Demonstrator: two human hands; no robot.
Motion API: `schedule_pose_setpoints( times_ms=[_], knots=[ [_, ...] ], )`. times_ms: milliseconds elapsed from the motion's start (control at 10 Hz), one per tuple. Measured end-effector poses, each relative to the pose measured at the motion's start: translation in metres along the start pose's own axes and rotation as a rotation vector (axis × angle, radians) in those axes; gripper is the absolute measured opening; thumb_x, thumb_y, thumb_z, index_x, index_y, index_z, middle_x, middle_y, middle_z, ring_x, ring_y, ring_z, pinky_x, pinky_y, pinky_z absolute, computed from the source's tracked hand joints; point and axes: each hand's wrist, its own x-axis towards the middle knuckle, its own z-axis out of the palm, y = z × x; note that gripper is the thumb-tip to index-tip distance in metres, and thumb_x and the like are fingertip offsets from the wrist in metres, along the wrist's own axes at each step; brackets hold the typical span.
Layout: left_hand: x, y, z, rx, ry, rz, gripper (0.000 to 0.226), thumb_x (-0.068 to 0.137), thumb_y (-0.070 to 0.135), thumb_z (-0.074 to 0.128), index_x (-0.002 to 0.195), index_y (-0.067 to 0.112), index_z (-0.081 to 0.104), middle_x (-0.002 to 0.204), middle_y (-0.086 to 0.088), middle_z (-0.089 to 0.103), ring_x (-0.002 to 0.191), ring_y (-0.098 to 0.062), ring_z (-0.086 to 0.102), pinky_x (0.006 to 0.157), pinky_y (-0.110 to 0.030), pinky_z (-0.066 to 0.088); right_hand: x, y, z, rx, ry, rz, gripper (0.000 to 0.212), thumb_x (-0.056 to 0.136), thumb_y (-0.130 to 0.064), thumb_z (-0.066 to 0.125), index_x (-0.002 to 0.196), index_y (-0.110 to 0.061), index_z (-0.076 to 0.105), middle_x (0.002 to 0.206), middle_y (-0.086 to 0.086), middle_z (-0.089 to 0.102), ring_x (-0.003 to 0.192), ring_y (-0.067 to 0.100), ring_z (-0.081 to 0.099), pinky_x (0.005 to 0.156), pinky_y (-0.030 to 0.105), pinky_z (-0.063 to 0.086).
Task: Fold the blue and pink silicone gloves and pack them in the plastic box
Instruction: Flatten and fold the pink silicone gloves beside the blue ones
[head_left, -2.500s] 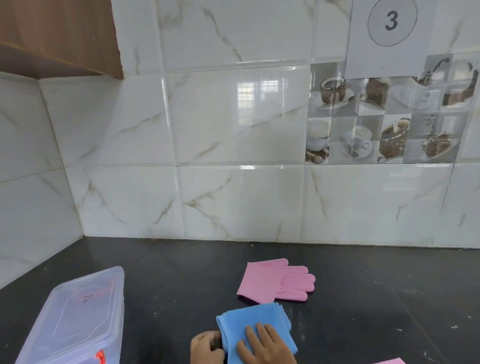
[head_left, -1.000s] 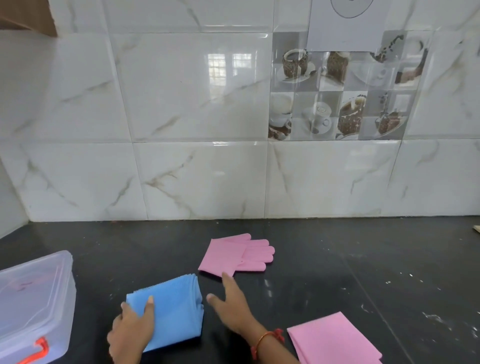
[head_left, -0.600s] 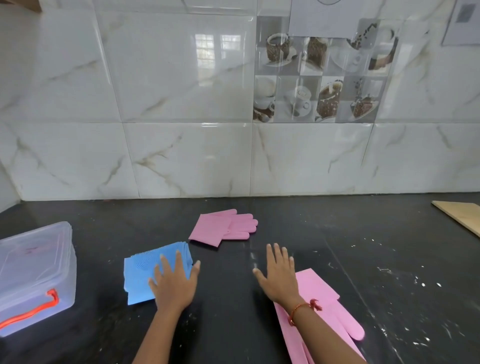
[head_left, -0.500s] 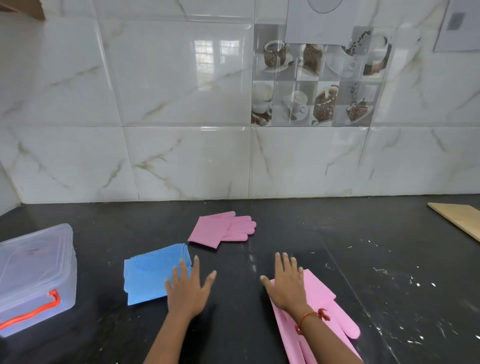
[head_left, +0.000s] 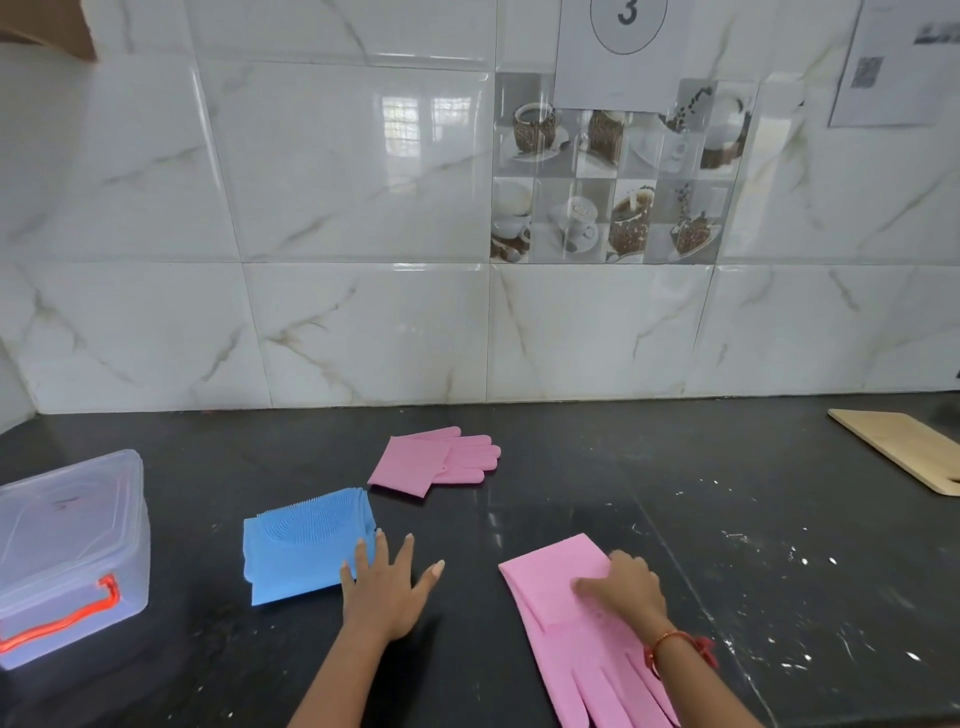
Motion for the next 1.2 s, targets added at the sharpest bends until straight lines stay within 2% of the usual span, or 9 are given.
schedule_pose_setpoints(
  times_ms=[300, 400, 500, 600, 700, 800, 900, 1000, 1200],
  knots=[
    [-0.018, 0.009, 0.002, 0.027, -0.093, 0.133, 0.132, 0.028, 0.082, -0.015, 0.150, 0.034, -0.002, 0.160, -0.008, -0.007, 0.148, -0.028, -0.007, 0.118, -0.050, -0.002, -0.003, -0.056, 0.023, 0.021, -0.069, -0.380, 0.034, 0.080, -0.003, 0.045, 0.086, -0.035, 0.052, 0.098, -0.003, 0.048, 0.108, 0.021, 0.051, 0.093, 0.030, 0.040],
    [-0.020, 0.016, 0.009, 0.022, -0.134, 0.212, 0.133, 0.032, 0.096, 0.001, 0.149, 0.035, -0.006, 0.160, -0.004, -0.005, 0.148, -0.024, -0.002, 0.118, -0.049, 0.001, 0.005, -0.076, 0.031, 0.077, -0.072, -0.459, 0.046, 0.080, 0.004, 0.042, 0.066, -0.040, 0.037, 0.089, -0.005, 0.046, 0.090, 0.015, 0.048, 0.087, 0.025, 0.042],
    [-0.024, 0.034, 0.013, 0.046, 0.219, 0.339, 0.118, 0.070, 0.053, 0.070, 0.145, 0.033, -0.019, 0.154, -0.003, 0.031, 0.139, -0.017, 0.037, 0.112, -0.044, 0.032, 0.012, -0.086, 0.037, 0.118, -0.087, -0.505, 0.036, 0.081, 0.005, 0.042, 0.080, -0.028, 0.055, 0.093, -0.003, 0.051, 0.088, 0.012, 0.046, 0.080, 0.018, 0.038],
    [-0.013, 0.040, 0.031, -0.030, 0.242, 0.342, 0.148, 0.042, 0.056, 0.082, 0.148, 0.023, -0.016, 0.141, -0.006, 0.047, 0.106, -0.011, 0.067, 0.082, -0.030, 0.056, 0.014, -0.086, 0.041, 0.227, -0.073, -0.481, 0.030, 0.086, 0.003, 0.048, 0.085, -0.026, 0.057, 0.092, -0.006, 0.054, 0.091, 0.010, 0.050, 0.081, 0.012, 0.037],
    [0.023, 0.026, 0.085, -0.140, 0.331, 0.408, 0.172, 0.009, 0.065, 0.076, 0.150, 0.014, -0.009, 0.153, -0.017, 0.015, 0.071, -0.009, 0.074, 0.047, -0.031, 0.056, 0.015, -0.082, 0.038, 0.485, -0.038, -0.368, 0.031, 0.085, 0.004, 0.053, 0.082, -0.027, 0.055, 0.093, -0.004, 0.059, 0.099, 0.015, 0.056, 0.087, 0.017, 0.040],
    [0.013, 0.034, 0.072, -0.283, 0.213, 0.391, 0.173, 0.008, 0.080, 0.066, 0.150, 0.012, -0.007, 0.144, -0.018, 0.026, 0.090, -0.007, 0.072, 0.066, -0.024, 0.059, 0.016, -0.087, 0.032, 0.718, -0.035, -0.219, 0.027, 0.085, 0.009, 0.047, 0.094, -0.011, 0.062, 0.100, 0.005, 0.064, 0.092, 0.018, 0.057, 0.084, 0.027, 0.047],
    [0.002, 0.055, 0.048, -0.614, 0.045, 0.199, 0.142, 0.037, 0.099, 0.025, 0.151, 0.019, -0.004, 0.157, 0.001, 0.011, 0.144, -0.012, 0.024, 0.118, -0.032, 0.025, 0.008, -0.096, 0.021, 1.039, -0.310, -0.173, 0.029, 0.089, 0.009, 0.044, 0.112, -0.003, 0.057, 0.096, 0.010, 0.061, 0.075, 0.017, 0.056, 0.062, 0.025, 0.051],
    [-0.009, 0.055, 0.027, -0.808, 0.036, 0.162, 0.091, 0.078, 0.059, 0.046, 0.150, 0.023, 0.003, 0.156, 0.004, 0.019, 0.144, -0.015, 0.024, 0.115, -0.027, 0.024, -0.009, -0.093, 0.010, 1.169, -0.535, -0.192, 0.018, 0.096, -0.012, 0.049, 0.114, -0.014, 0.050, 0.110, 0.011, 0.058, 0.090, 0.021, 0.061, 0.067, 0.024, 0.055],
    [0.014, 0.044, 0.017, -1.053, 0.018, -0.073, 0.053, 0.101, 0.037, 0.029, 0.146, 0.008, 0.029, 0.148, -0.012, 0.038, 0.136, -0.029, 0.036, 0.112, -0.038, 0.028, -0.035, -0.036, 0.029, 0.355, -0.252, -0.411, 0.070, 0.087, -0.036, 0.060, 0.146, -0.017, 0.026, 0.150, 0.000, 0.034, 0.137, 0.014, 0.034, 0.110, 0.023, 0.026]
  ],
)
